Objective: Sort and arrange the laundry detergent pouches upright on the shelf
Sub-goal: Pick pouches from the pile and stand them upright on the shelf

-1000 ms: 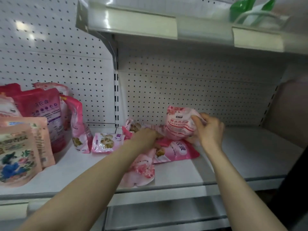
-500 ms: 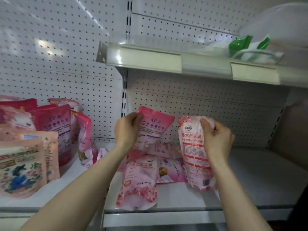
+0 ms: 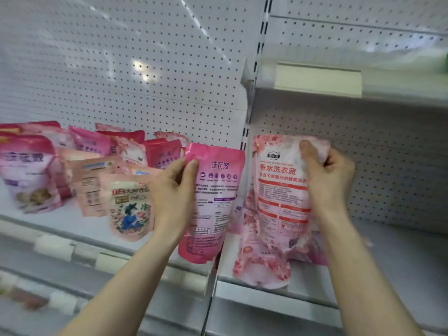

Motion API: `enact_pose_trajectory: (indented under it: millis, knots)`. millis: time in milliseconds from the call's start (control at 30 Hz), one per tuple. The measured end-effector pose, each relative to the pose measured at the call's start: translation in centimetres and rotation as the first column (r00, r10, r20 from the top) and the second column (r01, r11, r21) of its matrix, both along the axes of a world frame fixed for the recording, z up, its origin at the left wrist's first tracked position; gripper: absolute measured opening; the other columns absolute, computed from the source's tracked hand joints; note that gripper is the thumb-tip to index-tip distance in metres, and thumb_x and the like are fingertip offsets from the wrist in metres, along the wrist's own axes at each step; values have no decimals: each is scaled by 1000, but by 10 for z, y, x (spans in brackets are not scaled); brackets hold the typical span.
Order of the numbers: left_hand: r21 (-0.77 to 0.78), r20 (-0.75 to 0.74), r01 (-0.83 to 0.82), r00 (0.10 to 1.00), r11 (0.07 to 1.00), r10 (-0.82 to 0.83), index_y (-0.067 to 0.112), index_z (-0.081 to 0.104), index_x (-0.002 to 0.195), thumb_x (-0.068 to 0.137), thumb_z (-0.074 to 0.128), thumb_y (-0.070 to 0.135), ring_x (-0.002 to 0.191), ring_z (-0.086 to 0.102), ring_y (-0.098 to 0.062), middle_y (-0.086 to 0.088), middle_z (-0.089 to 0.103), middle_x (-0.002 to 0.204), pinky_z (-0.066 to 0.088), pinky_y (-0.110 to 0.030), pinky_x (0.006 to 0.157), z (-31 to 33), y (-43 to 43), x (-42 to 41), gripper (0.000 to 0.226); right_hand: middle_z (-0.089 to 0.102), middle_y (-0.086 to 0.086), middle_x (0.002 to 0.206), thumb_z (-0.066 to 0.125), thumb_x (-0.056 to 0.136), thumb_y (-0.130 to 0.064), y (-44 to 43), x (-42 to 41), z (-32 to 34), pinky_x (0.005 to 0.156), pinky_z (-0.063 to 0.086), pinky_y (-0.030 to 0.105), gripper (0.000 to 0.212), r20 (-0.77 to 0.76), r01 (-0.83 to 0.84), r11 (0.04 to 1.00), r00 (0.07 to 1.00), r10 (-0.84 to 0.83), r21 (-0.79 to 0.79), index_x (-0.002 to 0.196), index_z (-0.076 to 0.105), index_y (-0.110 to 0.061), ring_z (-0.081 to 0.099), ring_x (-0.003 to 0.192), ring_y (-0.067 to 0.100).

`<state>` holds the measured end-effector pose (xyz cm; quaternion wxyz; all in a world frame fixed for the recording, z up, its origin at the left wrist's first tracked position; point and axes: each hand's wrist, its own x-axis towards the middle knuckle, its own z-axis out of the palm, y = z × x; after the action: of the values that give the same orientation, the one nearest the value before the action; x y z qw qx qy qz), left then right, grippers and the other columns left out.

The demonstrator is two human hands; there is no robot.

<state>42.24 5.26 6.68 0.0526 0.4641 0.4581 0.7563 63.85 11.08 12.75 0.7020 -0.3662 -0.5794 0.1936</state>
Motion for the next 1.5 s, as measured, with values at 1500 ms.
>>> enact_pose_trajectory:
  millis: [1500]
  knots:
    - [-264, -346, -47, 937, 963, -49, 24, 49, 138, 90, 62, 8, 106, 60, -3, 9, 62, 122, 46, -15, 91, -20, -2, -142, 52, 69, -10, 91, 69, 87, -41, 13, -179, -51, 87, 39, 32, 21, 699, 7, 969, 692, -182, 247, 98, 75, -24, 43, 94, 10]
